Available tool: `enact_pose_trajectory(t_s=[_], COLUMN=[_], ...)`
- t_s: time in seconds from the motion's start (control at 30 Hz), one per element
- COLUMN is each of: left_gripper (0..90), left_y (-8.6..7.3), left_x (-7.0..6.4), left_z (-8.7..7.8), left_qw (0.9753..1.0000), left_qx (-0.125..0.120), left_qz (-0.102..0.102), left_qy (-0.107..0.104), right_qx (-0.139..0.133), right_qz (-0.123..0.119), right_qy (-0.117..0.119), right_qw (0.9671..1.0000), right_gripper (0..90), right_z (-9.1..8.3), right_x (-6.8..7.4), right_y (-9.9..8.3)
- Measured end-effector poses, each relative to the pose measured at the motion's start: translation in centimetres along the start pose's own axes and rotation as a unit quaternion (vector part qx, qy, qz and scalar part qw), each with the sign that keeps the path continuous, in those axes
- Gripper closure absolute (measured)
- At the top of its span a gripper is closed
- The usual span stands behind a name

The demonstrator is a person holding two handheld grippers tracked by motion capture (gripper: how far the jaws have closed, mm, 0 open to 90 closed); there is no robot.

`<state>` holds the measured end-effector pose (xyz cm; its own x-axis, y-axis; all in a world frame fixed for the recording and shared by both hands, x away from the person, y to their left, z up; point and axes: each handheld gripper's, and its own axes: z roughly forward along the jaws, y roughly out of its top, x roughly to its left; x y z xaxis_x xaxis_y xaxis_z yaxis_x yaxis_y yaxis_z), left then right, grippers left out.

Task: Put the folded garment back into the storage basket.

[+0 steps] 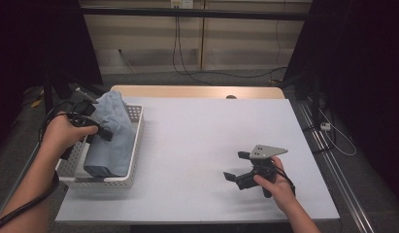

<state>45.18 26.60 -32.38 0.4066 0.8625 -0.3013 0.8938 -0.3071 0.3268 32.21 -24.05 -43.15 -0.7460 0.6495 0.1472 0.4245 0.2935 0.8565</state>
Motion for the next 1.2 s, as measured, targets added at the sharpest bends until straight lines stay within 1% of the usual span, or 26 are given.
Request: enact_pose_trajectory(t_s=[0.07, 0.1, 0.13, 0.23, 0.5, 0.57, 0.63, 0.67, 0.77, 0.8, 0.83, 0.87, 0.97, 1.0, 1.07, 1.2], left_gripper=[74.3, 74.3, 74.3, 74.3, 74.3, 74.2, 74.2, 74.2, 74.0, 73.8, 73.8, 73.8, 73.7, 73.6, 73.6, 73.5], left_y=[-0.1, -0.1, -0.1, -0.2, -0.3, -0.4, -0.4, -0.5, -0.6, -0.7, -0.7, -0.7, -0.9, -0.9, -0.9, -0.9], left_x=[0.0, 0.0, 0.0, 0.0, -0.1, -0.1, 0.0, 0.1, 0.3, 0.3, 0.4, 0.4, 0.5, 0.6, 0.6, 0.7], left_z=[0.0, 0.0, 0.0, 0.0, 0.0, 0.1, 0.2, 0.3, 0.5, 0.5, 0.6, 0.5, 0.7, 0.7, 0.8, 0.9], left_qw=[1.0, 1.0, 1.0, 1.0, 0.9999, 0.9999, 0.9999, 0.9999, 0.9999, 0.9999, 0.9999, 0.9999, 0.9999, 0.9999, 0.9999, 0.9998], left_qx=[0.002, -0.002, 0.002, 0.005, 0.006, 0.005, 0.003, 0.006, 0.006, 0.008, 0.006, 0.008, 0.007, 0.011, 0.013, 0.014], left_qz=[0.0, 0.0, 0.003, 0.0, 0.004, 0.0, -0.002, 0.001, 0.003, -0.001, 0.001, -0.001, -0.005, -0.002, -0.003, -0.004], left_qy=[-0.002, -0.002, -0.002, -0.007, -0.013, -0.015, -0.015, -0.014, -0.009, -0.011, -0.01, -0.013, -0.009, -0.009, -0.011, -0.009], right_qx=[-0.001, -0.001, -0.001, -0.001, 0.001, 0.002, 0.002, 0.002, 0.003, 0.003, 0.003, 0.003, 0.002, 0.003, 0.003, 0.003], right_qz=[-0.001, -0.001, -0.001, -0.001, -0.002, -0.003, -0.003, -0.003, -0.003, -0.003, -0.003, -0.003, -0.003, -0.002, -0.003, -0.003], right_qy=[-0.001, -0.001, 0.0, 0.0, 0.0, 0.0, 0.0, 0.0, 0.0, 0.001, 0.001, 0.0, 0.0, 0.002, 0.001, 0.001], right_qw=[1.0, 1.0, 1.0, 1.0, 1.0, 1.0, 1.0, 1.0, 1.0, 1.0, 1.0, 1.0, 1.0, 1.0, 1.0, 1.0], right_gripper=[2.8, 2.8, 2.8, 2.8, 2.7, 2.7, 2.7, 2.7, 2.7, 2.7, 2.7, 2.7, 2.7, 2.7, 2.7, 2.6], right_z=[0.0, 0.0, 0.0, 0.0, 0.1, 0.1, 0.1, 0.1, 0.2, 0.2, 0.2, 0.2, 0.2, 0.2, 0.2, 0.2], right_x=[0.0, 0.0, 0.0, 0.0, 0.0, 0.0, 0.0, 0.0, 0.0, 0.0, 0.0, 0.1, 0.1, 0.1, 0.1, 0.0], right_y=[0.0, 0.0, 0.0, 0.0, 0.0, 0.0, 0.0, 0.0, 0.0, 0.0, 0.0, 0.0, 0.0, 0.0, 0.0, 0.0])
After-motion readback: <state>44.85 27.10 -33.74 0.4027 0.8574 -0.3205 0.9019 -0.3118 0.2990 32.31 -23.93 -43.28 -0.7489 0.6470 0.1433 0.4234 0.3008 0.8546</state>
